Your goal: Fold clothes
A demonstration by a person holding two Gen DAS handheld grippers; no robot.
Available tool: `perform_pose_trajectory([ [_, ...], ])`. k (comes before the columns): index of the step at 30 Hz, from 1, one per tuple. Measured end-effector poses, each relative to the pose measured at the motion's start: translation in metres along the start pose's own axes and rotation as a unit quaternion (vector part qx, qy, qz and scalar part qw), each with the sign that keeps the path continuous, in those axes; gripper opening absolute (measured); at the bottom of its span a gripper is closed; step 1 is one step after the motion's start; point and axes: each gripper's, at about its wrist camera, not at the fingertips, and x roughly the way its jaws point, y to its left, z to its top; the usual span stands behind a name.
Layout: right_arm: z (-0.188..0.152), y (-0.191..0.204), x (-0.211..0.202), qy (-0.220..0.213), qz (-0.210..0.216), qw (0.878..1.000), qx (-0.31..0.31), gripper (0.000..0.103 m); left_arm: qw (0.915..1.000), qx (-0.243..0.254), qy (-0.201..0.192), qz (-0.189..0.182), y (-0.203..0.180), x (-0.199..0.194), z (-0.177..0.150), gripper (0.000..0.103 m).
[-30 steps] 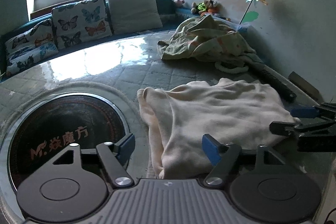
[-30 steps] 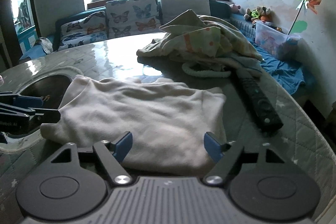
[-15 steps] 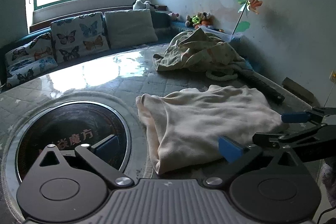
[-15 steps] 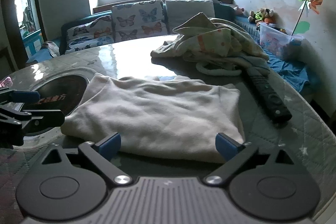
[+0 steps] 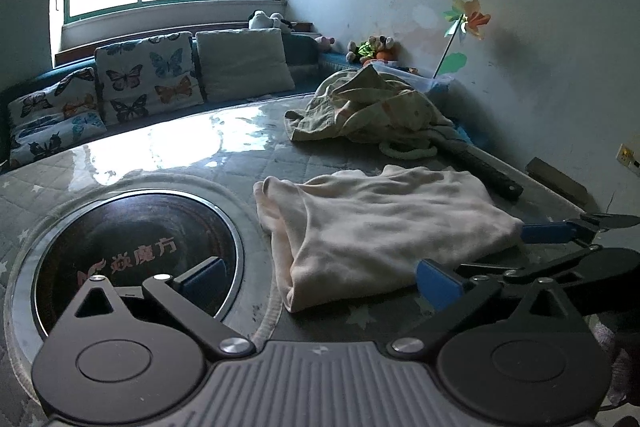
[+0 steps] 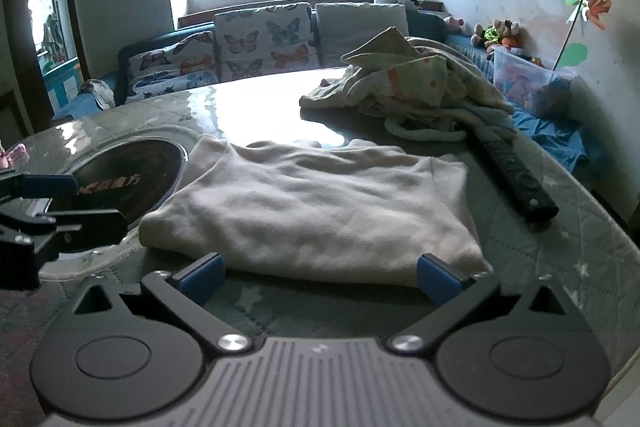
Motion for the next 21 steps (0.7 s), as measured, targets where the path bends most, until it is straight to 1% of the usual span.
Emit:
perform_pose_trajectory([
  [5,-0.006,0.008,-0.005,0.003,-0.008,1.0,-0.001,0.103,1.0,-0.001,0.0,-0.001,-0.003,-0.007,-0.005,0.103],
  [13,-0.014,0.024,-0.013,0.002,-0.019,1.0,-0.005,0.103,0.9999,0.01,0.012,0.0,-0.01,-0.015,-0.014,0.103],
  [21,-0.02,0.029,-0.016,0.002,-0.027,1.0,0.007,0.103,0.9997,-0.004,0.021,0.008,-0.007,-0.021,-0.024,0.103],
])
